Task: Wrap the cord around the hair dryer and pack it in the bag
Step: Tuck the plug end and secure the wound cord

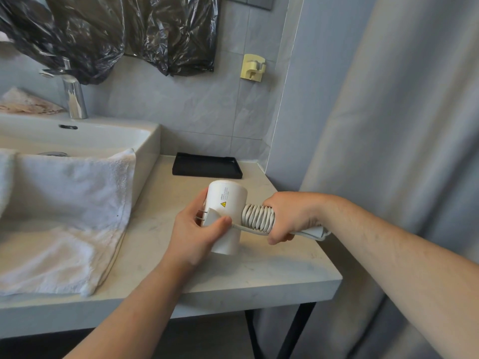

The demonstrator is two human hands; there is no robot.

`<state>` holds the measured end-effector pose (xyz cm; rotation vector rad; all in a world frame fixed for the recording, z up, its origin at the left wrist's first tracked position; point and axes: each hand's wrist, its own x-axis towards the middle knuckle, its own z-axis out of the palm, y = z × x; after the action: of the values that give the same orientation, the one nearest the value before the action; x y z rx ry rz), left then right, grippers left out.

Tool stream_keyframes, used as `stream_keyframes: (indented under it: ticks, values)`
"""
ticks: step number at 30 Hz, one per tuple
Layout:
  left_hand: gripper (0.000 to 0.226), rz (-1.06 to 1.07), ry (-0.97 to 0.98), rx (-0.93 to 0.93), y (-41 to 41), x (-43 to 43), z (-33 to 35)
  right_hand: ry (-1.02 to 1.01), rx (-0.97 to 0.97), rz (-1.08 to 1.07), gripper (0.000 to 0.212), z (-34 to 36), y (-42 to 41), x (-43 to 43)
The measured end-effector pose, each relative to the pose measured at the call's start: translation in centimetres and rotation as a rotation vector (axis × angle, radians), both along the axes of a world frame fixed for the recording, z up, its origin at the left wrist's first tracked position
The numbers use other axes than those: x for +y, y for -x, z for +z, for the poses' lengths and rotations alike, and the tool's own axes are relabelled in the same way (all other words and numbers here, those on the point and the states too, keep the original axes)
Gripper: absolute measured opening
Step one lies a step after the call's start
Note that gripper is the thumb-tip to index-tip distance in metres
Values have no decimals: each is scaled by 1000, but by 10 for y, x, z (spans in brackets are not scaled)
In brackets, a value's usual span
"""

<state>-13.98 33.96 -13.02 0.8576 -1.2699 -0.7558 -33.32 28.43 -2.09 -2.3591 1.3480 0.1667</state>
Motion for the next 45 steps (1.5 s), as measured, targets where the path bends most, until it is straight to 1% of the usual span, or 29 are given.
stream_keyframes:
  ticks: [3, 5, 8, 10, 12, 13, 16, 18, 19, 21, 23, 25, 26, 28, 29, 30, 33, 35, 36, 38, 39, 40, 42, 43, 44, 45]
  values:
    - [62, -14, -16, 3, 1, -2, -3, -184, -85, -37, 25, -2, 6, -3]
    - [63, -24, -40, 1, 1, -5, -5, -238, -109, -55, 24, -6, 9, -3]
    - [69, -26, -75, -28, -1, -8, -5, -177, -120, -60, 27, -13, 8, -3]
    - [67, -70, -116, -29, -1, -8, -3, -126, -119, -60, 34, -12, 8, -2]
    - [60, -148, -189, 50, 0, -6, -2, -113, -118, -52, 40, -9, 7, 0]
    - [52, -174, -227, 92, 0, -6, 0, -125, -133, -46, 40, -6, 7, 1]
    - [15, -194, -304, 211, 0, -5, 3, -195, -253, -42, 37, 4, 13, 1]
    - [12, -177, -336, 272, -2, -7, 2, -123, -291, -70, 47, 9, 24, -2]
    - [15, -159, -346, 298, -4, -8, 1, -67, -326, -108, 46, 9, 32, -4]
    - [32, -103, -365, 344, -7, -12, 1, 6, -473, -217, 29, 1, 47, -7]
    - [39, -53, -365, 374, -9, -15, 0, 18, -659, -336, 16, -16, 56, -9]
    - [40, -22, -370, 386, -9, -19, -2, -49, -952, -446, 16, -37, 55, -11]
    - [44, -6, -379, 394, -9, -19, -2, -85, -1101, -484, 17, -47, 52, -11]
    - [71, 35, -398, 380, -11, -22, -6, -112, -1305, -546, 18, -65, 45, -14]
    - [84, 58, -408, 360, -11, -24, -8, -121, -1365, -569, 19, -74, 42, -16]
    - [91, 80, -415, 341, -11, -24, -9, -132, -1408, -585, 20, -81, 40, -17]
    - [94, 111, -420, 297, -9, -21, -7, -158, -1504, -608, 22, -97, 37, -20]
    - [96, 123, -419, 278, -8, -17, -7, -182, -1526, -600, 23, -102, 36, -22]
    - [95, 122, -418, 282, -7, -16, -7, -194, -1530, -599, 23, -103, 36, -23]
    - [83, 136, -422, 322, -6, -14, -8, -212, -1542, -611, 22, -104, 35, -27]
    - [78, 140, -435, 351, -5, -15, -8, -230, -1543, -621, 25, -102, 34, -28]
    - [78, 133, -447, 386, -3, -16, -6, -249, -1533, -634, 37, -100, 34, -30]
    - [86, 112, -471, 445, -2, -18, -1, -298, -1494, -671, 71, -92, 32, -34]
    - [88, 111, -500, 469, -1, -19, 3, -323, -1473, -705, 75, -85, 31, -36]
    - [89, 110, -540, 486, -2, -20, 7, -343, -1453, -740, 67, -78, 30, -39]
    - [89, 108, -585, 492, -3, -21, 13, -359, -1435, -771, 55, -68, 27, -42]
